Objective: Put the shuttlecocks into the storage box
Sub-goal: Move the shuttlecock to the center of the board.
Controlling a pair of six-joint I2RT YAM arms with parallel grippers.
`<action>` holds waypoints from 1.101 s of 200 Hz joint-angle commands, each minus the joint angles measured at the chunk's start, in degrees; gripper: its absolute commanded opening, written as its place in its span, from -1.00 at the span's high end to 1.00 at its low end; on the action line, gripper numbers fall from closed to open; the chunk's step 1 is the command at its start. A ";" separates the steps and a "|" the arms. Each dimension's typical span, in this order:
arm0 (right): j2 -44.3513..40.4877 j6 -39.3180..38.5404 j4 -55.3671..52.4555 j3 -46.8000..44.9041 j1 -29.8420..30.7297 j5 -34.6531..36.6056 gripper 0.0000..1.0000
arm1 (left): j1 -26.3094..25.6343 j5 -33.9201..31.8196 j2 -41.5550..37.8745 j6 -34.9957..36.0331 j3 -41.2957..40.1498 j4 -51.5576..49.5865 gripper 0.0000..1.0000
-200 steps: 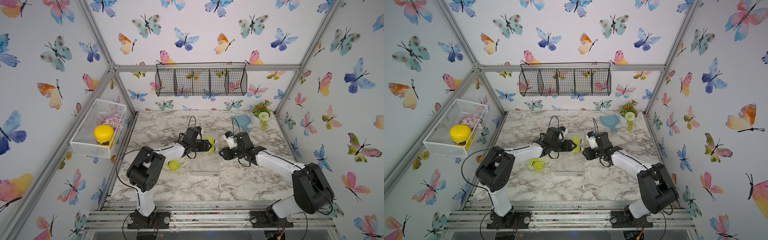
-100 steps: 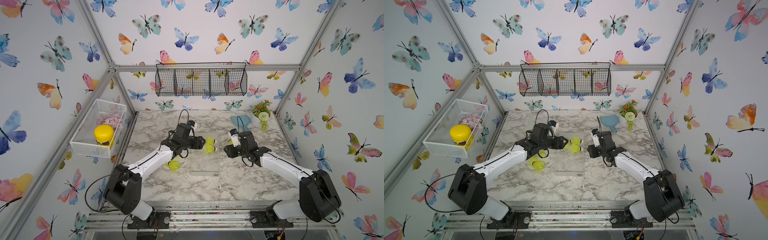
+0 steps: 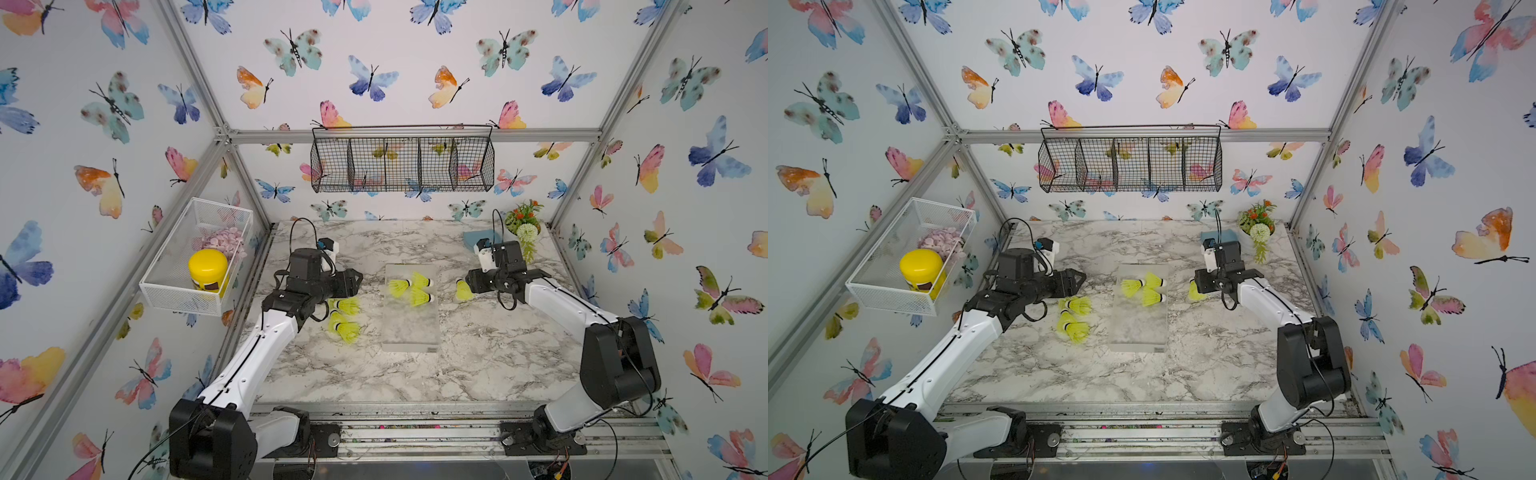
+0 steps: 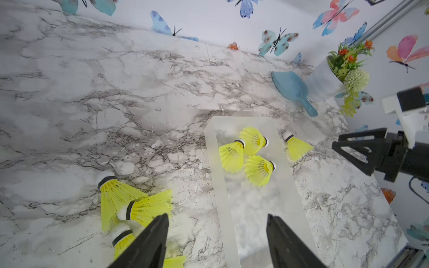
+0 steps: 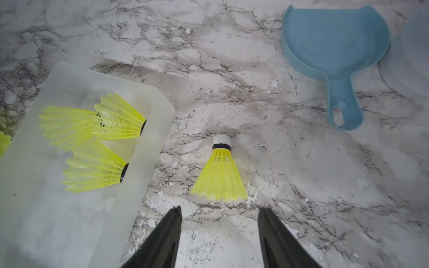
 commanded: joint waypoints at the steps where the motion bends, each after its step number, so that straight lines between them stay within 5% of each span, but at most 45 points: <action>1: 3.88 -2.67 -4.39 4.45 -1.25 -0.45 -0.20 | 0.20 2.65 -1.59 4.02 1.00 -5.14 -0.44; 100: 25.41 -9.17 -17.50 27.42 -1.88 -1.03 -0.19 | 1.04 -3.58 -7.88 6.13 -3.97 -4.08 -0.44; 220: 31.15 -7.86 -20.40 29.56 -1.79 -6.63 -0.11 | 1.56 -3.99 -8.33 6.10 -4.26 -3.74 -0.44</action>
